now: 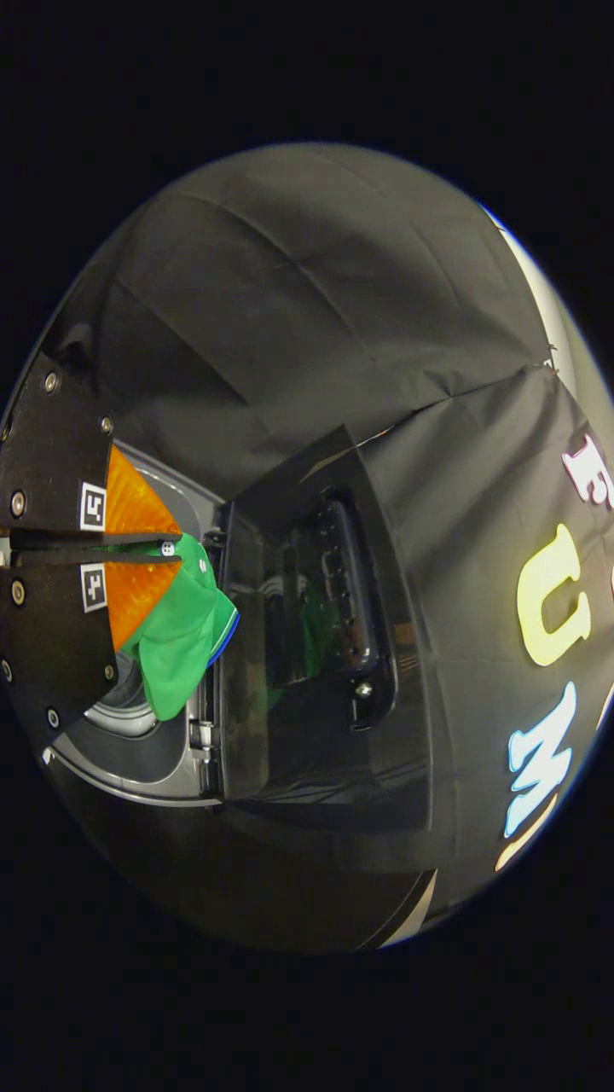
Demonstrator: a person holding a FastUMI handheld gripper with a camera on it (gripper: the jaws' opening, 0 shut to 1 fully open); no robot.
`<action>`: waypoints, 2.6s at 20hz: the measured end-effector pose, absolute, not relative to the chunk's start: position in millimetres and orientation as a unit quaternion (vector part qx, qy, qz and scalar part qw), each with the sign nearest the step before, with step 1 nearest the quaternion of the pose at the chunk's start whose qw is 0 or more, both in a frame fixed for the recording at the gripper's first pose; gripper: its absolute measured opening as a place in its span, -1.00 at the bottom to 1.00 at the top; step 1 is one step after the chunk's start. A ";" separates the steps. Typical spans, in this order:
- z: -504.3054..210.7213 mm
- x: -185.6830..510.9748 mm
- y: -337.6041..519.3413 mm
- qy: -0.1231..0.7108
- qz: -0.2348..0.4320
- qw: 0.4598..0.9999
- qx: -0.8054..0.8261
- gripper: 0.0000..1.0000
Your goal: Put the clothes into the washing machine and then close the washing machine lid.
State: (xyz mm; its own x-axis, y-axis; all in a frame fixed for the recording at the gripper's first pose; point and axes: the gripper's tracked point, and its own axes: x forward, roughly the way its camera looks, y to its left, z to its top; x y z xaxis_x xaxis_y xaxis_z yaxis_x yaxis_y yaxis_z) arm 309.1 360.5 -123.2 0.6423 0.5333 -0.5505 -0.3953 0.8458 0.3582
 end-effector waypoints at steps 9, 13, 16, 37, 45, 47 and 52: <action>-167.2 303.9 346.1 0.362 0.226 0.903 0.056 -0.96; -172.8 303.3 340.7 0.356 0.217 0.908 0.038 -0.72; -171.4 302.1 329.0 0.348 0.199 0.916 0.021 -0.06; -13.5 312.3 336.9 0.064 0.211 0.974 -0.056 0.92; 27.7 372.8 337.3 0.039 0.153 0.987 -0.017 0.92; 28.7 390.5 339.6 0.052 0.139 0.989 -0.001 0.92; 22.8 434.8 346.4 0.093 0.105 0.990 0.019 0.92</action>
State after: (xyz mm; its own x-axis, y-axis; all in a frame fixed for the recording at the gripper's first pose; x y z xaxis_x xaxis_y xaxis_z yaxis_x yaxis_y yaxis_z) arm 434.8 346.4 22.8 0.9604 0.2120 -0.1806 -0.2050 0.9771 0.0567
